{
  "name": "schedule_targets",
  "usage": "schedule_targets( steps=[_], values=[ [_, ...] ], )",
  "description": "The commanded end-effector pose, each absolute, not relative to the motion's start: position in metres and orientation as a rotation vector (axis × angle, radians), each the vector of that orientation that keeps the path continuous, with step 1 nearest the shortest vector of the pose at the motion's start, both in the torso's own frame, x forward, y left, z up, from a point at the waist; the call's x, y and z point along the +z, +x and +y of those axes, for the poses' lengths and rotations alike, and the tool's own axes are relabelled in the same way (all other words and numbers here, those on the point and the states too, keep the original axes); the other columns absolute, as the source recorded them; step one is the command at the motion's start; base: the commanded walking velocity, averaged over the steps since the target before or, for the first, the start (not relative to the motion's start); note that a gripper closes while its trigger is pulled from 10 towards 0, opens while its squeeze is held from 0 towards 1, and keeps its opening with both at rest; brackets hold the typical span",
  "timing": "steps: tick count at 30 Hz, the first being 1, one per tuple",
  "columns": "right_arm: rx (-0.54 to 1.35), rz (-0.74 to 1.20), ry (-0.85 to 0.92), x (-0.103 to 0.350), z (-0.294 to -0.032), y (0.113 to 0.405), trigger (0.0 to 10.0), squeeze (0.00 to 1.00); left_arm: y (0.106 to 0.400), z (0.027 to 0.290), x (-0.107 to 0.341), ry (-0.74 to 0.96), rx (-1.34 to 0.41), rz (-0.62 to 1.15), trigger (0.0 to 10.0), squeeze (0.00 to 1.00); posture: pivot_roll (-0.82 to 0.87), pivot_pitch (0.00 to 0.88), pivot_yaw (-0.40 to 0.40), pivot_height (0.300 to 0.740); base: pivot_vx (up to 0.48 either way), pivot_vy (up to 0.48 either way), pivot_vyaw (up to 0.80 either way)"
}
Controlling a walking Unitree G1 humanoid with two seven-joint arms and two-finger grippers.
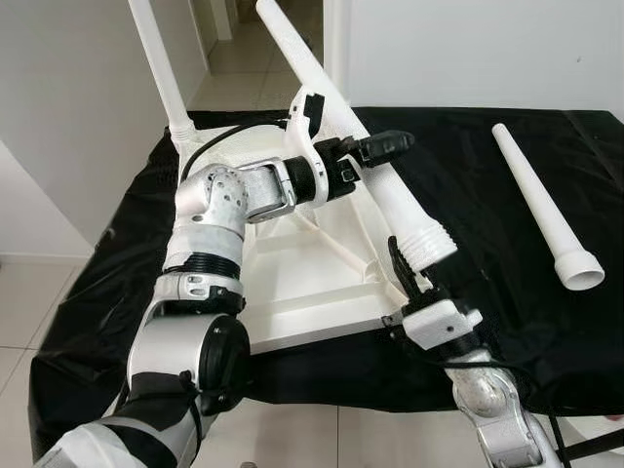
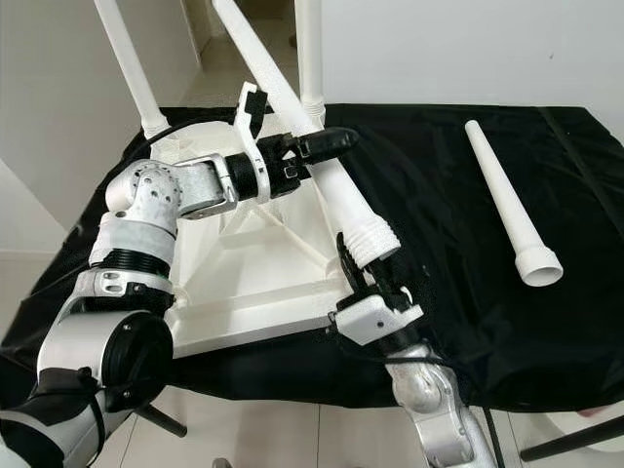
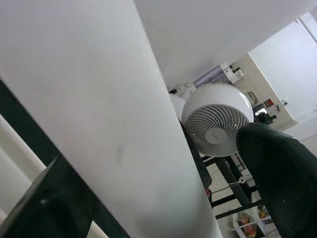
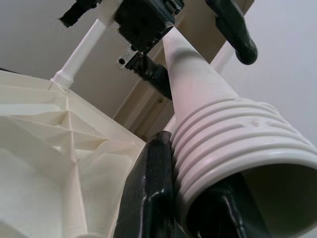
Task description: Building children table
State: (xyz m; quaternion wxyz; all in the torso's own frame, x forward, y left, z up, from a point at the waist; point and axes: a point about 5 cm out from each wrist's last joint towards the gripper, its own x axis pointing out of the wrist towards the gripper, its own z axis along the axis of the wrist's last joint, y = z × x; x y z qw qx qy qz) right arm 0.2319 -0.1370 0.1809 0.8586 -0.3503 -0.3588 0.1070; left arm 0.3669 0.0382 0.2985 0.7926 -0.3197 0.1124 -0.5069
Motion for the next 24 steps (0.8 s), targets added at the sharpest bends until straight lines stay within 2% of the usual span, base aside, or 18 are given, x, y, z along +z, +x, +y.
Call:
schedule_targets(
  steps=[1, 5, 6, 7, 22, 23, 24],
  values=[
    [0.213, -0.804, -0.746, 0.1841, -0.1342, 0.2239, 10.0, 0.0, 0.3693, 0.0415, 0.3036, -0.683, -1.082, 0.227, 10.0, 0.0, -0.07, 0.099, 0.114, 0.74, 0.0, 0.0, 0.0],
    [0.182, -0.808, -0.77, 0.1815, -0.1378, 0.2184, 10.0, 0.0, 0.3721, 0.0455, 0.3072, -0.695, -1.073, 0.212, 10.0, 0.0, -0.07, 0.104, 0.115, 0.74, 0.0, 0.0, 0.0],
    [0.17, -0.812, -0.774, 0.1816, -0.1386, 0.2177, 10.0, 0.0, 0.3727, 0.0461, 0.3072, -0.7, -1.071, 0.212, 5.8, 0.0, -0.07, 0.104, 0.115, 0.74, 0.0, 0.0, 0.0],
    [0.162, -0.816, -0.782, 0.1815, -0.1393, 0.2172, 10.0, 0.0, 0.374, 0.0468, 0.3078, -0.711, -1.067, 0.202, 0.0, 0.0, -0.07, 0.109, 0.118, 0.74, 0.0, 0.0, 0.0],
    [0.164, -0.864, -0.804, 0.1839, -0.1349, 0.2167, 10.0, 0.0, 0.3697, 0.045, 0.3105, -0.776, -1.142, 0.196, 0.0, 0.0, -0.06, 0.117, 0.112, 0.74, 0.0, 0.0, 0.0],
    [0.169, -0.881, -0.799, 0.1857, -0.1338, 0.216, 10.0, 1.0, 0.3698, 0.0454, 0.3105, -0.778, -1.141, 0.197, 0.0, 0.0, -0.06, 0.117, 0.112, 0.74, 0.0, 0.0, 0.0],
    [0.171, -0.897, -0.799, 0.1873, -0.1331, 0.2152, 10.0, 1.0, 0.3703, 0.046, 0.3105, -0.787, -1.136, 0.202, 0.0, 0.0, -0.06, 0.117, 0.112, 0.74, 0.0, 0.0, 0.0]
  ],
)
